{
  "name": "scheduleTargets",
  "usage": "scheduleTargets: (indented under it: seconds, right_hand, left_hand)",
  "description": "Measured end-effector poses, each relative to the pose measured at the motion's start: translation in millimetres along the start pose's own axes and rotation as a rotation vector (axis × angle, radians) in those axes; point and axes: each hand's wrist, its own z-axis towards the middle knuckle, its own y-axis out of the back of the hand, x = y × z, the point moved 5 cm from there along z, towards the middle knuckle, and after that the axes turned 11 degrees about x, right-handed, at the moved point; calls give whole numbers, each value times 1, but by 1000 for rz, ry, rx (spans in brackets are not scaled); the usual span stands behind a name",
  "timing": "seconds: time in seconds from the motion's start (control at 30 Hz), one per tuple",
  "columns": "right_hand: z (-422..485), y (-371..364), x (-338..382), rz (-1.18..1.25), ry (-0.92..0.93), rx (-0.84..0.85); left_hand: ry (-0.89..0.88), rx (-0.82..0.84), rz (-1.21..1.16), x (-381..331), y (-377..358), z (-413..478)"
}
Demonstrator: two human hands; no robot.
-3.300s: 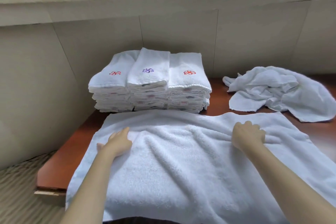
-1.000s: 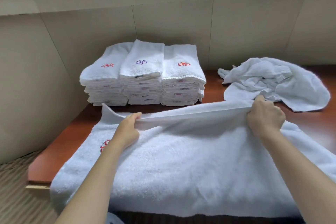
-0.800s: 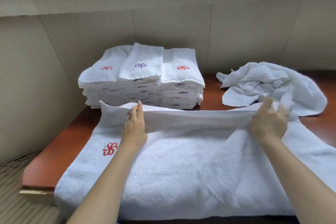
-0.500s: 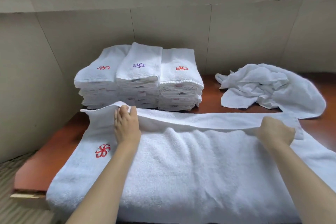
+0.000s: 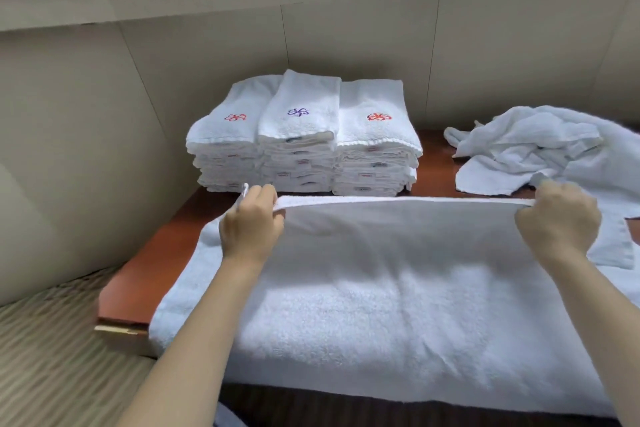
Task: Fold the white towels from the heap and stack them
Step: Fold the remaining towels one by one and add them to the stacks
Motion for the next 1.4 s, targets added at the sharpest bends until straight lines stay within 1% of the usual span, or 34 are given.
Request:
scheduleTargets:
  seconds: [0.03, 0.07, 0.1, 0.17, 0.2, 0.23, 0.27, 0.3, 0.33, 0.37, 0.43, 0.47, 0.53, 0.6, 0.67, 0.7, 0.77, 0.87, 0.93, 0.97, 1.0, 1.07, 1.1, 1.13, 1.17, 1.2, 1.27, 1.3, 1.4]
  right_hand:
    - [2, 0, -3, -67, -23, 71]
    - [2, -3, -5, -151, -45, 188]
    - [0, -8, -6, -236, -75, 336]
    - [-11, -17, -6, -422, -119, 629]
    - [-16, -20, -3, -510, -82, 697]
    - [-21, -22, 5, -579, -7, 707]
    - [-25, -23, 15, -608, 89, 663]
    - [-31, -23, 28, -601, 193, 591]
    - [-37, -23, 43, -573, 294, 524]
    - [-46, -25, 60, -530, 395, 480]
    - [-67, -34, 95, -407, 609, 467]
    - [-81, -40, 111, -326, 716, 481]
    - [-111, -50, 141, -165, 907, 500]
    - [-137, -60, 164, -79, 1036, 510]
    - [-157, -69, 183, -51, 1089, 550]
    - [-165, -73, 190, -43, 1091, 575]
    - [-177, -80, 204, -48, 1087, 594]
    - [-186, -80, 219, -80, 1114, 499]
    - [-188, -81, 223, -80, 1135, 473]
    - [-189, -79, 223, -66, 1135, 462]
    - [-189, -75, 224, -39, 1133, 425]
    - [-187, -64, 223, 98, 1109, 247]
    - [-187, -57, 221, 190, 1094, 138]
    - [-187, -52, 220, 254, 1100, 55]
    - [-189, -50, 220, 281, 1125, 27]
    - [-191, -49, 221, 275, 1171, 15]
    - [-197, -49, 226, 233, 1286, 53]
    - [-199, -50, 228, 215, 1336, 100]
    - [-204, -56, 229, 210, 1429, 240]
  left_hand:
    - [-94, -20, 43, -2, 7, -4]
    - [-182, 8, 64, -1, 10, -6]
    - [-252, 114, 61, 1, 6, -9]
    - [-259, 475, 80, 18, -15, -18]
    - [-219, 669, 61, 28, -26, -25]
    - [-168, 802, 2, 35, -31, -31]
    - [-105, 867, -44, 40, -35, -35]
    - [-44, 881, -61, 43, -33, -36]
    - [10, 837, -23, 48, -32, -34]
    - [78, 755, 54, 54, -27, -29]
    - [260, 620, 223, 74, -17, -21]
    - [351, 599, 271, 84, -14, -20]
    - [510, 564, 245, 98, -12, -21]
    - [597, 490, 155, 104, -10, -24]
    - [604, 405, 91, 107, -8, -23]
    - [615, 397, 59, 109, -10, -22]
    - [670, 464, 2, 117, -15, -22]
    - [772, 589, -142, 127, -25, -25]
    - [731, 601, -252, 128, -31, -26]
    - [728, 579, -362, 130, -33, -26]
    - [745, 539, -553, 132, -35, -26]
    - [796, 419, -1089, 135, -31, -26]
    - [786, 360, -1309, 139, -26, -26]
    - [761, 342, -1445, 145, -22, -27]
    - [736, 365, -1500, 150, -19, -30]
    - [721, 412, -1487, 155, -16, -34]
    - [749, 551, -1459, 159, -19, -45]
    - [787, 601, -1445, 159, -23, -49]
    - [926, 582, -1253, 172, -40, -46]
